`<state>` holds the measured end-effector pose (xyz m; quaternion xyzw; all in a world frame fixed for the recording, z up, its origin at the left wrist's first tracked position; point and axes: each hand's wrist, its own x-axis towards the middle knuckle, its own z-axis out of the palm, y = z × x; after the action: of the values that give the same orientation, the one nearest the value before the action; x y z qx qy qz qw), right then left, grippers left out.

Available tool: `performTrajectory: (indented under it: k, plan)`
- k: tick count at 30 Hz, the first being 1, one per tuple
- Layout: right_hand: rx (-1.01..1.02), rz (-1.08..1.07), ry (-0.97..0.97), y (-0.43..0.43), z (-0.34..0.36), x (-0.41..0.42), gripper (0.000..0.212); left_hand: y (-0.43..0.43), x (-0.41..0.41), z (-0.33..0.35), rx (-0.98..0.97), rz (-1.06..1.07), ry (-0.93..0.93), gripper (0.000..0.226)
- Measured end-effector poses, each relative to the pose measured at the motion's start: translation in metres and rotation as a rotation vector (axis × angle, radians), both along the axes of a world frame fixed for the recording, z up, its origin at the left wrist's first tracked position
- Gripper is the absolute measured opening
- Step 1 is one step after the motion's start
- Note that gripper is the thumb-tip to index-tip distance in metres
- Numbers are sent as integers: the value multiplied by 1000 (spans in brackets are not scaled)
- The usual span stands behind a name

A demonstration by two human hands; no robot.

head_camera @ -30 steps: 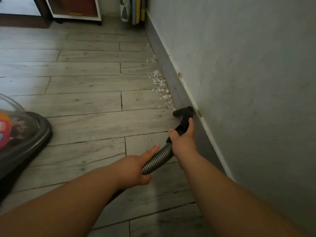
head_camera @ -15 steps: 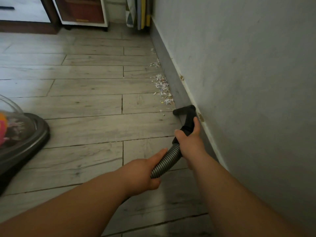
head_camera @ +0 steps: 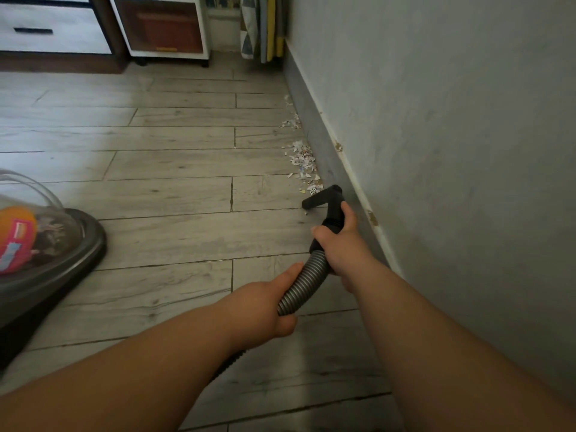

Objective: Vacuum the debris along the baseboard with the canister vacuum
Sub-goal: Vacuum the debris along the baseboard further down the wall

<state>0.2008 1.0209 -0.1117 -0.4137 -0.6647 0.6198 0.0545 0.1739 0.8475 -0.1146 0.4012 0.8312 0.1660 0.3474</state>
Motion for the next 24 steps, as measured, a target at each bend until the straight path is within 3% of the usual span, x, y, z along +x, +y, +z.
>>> performTrajectory:
  k: [13,24]
  plan:
    - [155,-67,-102,-2,6,8,81,5,5,5,-10,1,-98,85]
    - [-17,-66,-22,-12,12,15,79,-13,6,25,-26,-70,17,86]
